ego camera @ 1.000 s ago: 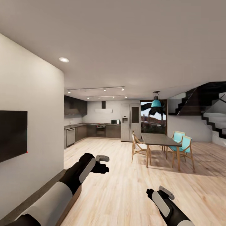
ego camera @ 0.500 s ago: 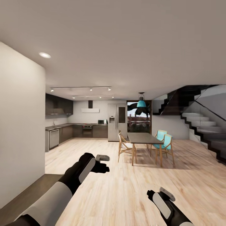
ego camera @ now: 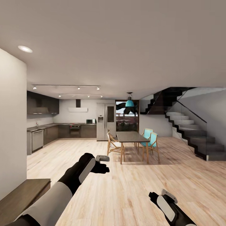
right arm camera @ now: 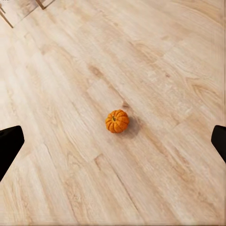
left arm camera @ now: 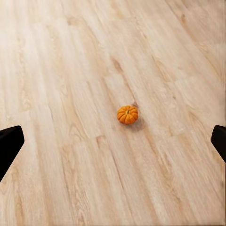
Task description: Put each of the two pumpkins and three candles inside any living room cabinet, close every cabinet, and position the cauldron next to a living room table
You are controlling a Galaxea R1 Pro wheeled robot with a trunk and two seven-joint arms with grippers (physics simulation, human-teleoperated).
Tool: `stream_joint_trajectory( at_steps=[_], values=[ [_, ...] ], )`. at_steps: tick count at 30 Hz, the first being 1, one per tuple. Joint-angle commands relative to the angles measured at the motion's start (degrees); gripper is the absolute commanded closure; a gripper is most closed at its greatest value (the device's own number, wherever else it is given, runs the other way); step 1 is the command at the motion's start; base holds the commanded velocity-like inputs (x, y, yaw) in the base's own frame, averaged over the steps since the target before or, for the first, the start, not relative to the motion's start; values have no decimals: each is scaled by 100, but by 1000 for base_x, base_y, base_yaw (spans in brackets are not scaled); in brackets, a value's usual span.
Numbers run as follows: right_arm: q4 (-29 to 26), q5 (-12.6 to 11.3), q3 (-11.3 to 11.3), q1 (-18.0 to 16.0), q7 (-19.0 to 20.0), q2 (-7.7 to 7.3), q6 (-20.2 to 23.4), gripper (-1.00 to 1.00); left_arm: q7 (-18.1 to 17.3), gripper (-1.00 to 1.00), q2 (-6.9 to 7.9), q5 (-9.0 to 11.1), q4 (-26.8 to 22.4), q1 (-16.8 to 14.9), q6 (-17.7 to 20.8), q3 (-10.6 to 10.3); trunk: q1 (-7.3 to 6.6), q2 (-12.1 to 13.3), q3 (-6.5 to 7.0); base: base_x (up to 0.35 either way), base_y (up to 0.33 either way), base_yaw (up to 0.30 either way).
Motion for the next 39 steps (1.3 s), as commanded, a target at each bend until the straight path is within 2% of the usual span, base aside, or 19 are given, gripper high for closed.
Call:
stream_joint_trajectory(
  at_steps=[1,9,39],
  values=[
    [30,-33,40,-2,12,-30,19,-100,57,-100,4,62,-17,-2,14,-12,1,-3,-8,0,0,-221],
    [96,-40,35,-2,101,-85,19,-100,55,-100,13,62,-44,-2,12,-16,1,-3,-68,0,0,-189],
    [116,-32,35,-2,107,-89,19,-100,52,-100,14,62,-47,-2,8,-18,1,-3,-322,0,0,-160]
  ],
)
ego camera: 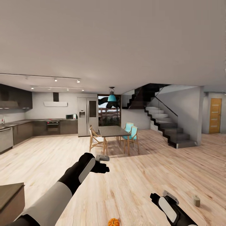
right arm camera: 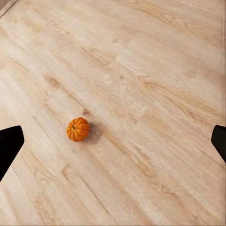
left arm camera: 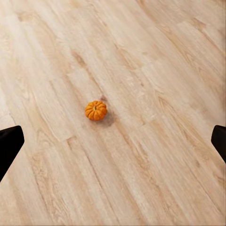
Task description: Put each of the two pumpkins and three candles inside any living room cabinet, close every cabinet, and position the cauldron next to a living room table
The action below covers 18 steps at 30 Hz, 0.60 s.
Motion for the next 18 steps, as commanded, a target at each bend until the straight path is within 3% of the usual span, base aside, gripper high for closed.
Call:
stream_joint_trajectory(
  at_steps=[1,18],
  values=[
    [-9,-32,45,-2,-44,-7,18,-100,55,-100,3,62,-5,-2,15,-11,1,-3,-10,0,0,-155],
    [-9,-30,45,-2,-44,-1,18,-100,52,-100,0,62,-3,-2,19,-11,1,-3,-155,0,0,-154]
  ],
)
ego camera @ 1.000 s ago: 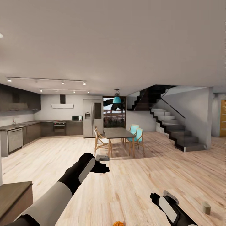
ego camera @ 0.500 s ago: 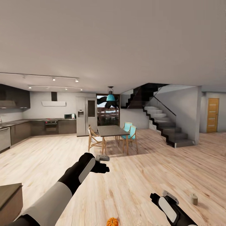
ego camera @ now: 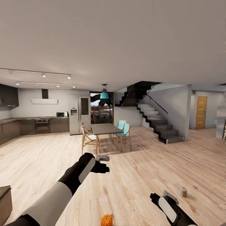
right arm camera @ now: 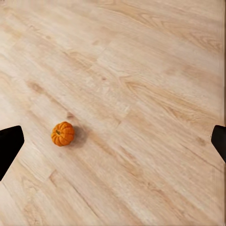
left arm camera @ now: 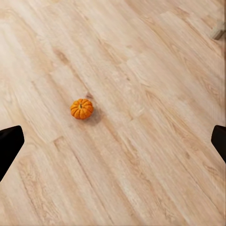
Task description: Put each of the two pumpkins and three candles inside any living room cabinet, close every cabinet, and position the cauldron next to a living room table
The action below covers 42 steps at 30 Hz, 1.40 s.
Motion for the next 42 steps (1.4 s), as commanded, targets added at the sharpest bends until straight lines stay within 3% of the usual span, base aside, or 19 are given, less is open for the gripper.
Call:
stream_joint_trajectory(
  at_steps=[1,21,42],
  values=[
    [-9,-32,45,-2,-44,-9,18,-100,57,-100,0,62,-2,-2,14,-11,1,-3,-10,0,0,-153],
    [56,-41,45,-2,-44,-9,19,-100,73,-100,4,59,5,-2,7,-11,1,-3,-181,76,0,-152],
    [63,-42,58,-2,-44,0,-42,-100,91,-100,-3,53,69,-2,-16,-16,1,-3,-359,311,0,-141]
  ],
)
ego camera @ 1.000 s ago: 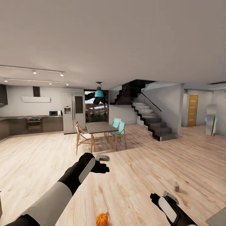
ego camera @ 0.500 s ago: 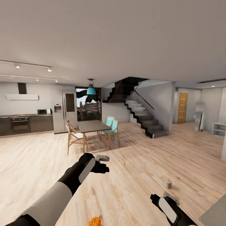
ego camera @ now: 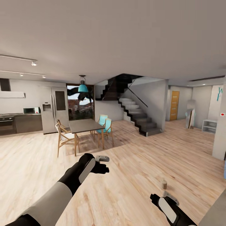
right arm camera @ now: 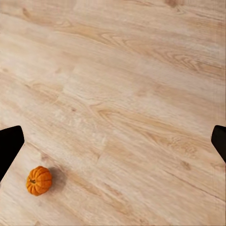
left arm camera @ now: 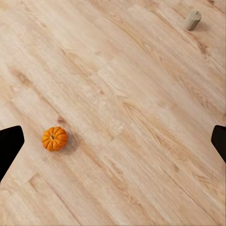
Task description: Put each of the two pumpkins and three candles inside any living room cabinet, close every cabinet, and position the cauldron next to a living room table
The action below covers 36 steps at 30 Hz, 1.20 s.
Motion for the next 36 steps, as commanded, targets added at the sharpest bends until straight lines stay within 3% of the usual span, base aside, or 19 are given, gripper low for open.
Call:
stream_joint_trajectory(
  at_steps=[1,30,36],
  values=[
    [-10,-27,47,-2,-44,-4,-43,-100,57,-100,2,60,-4,-2,14,-12,5,-2,-7,335,0,-50],
    [-6,-28,51,-2,-44,19,-185,-100,57,-100,2,60,-1,-3,9,-15,5,-2,-132,335,0,-58],
    [-6,-19,55,-2,-44,28,-185,-100,57,-100,2,60,-1,-2,9,-15,5,-2,-133,335,0,-196]
  ],
)
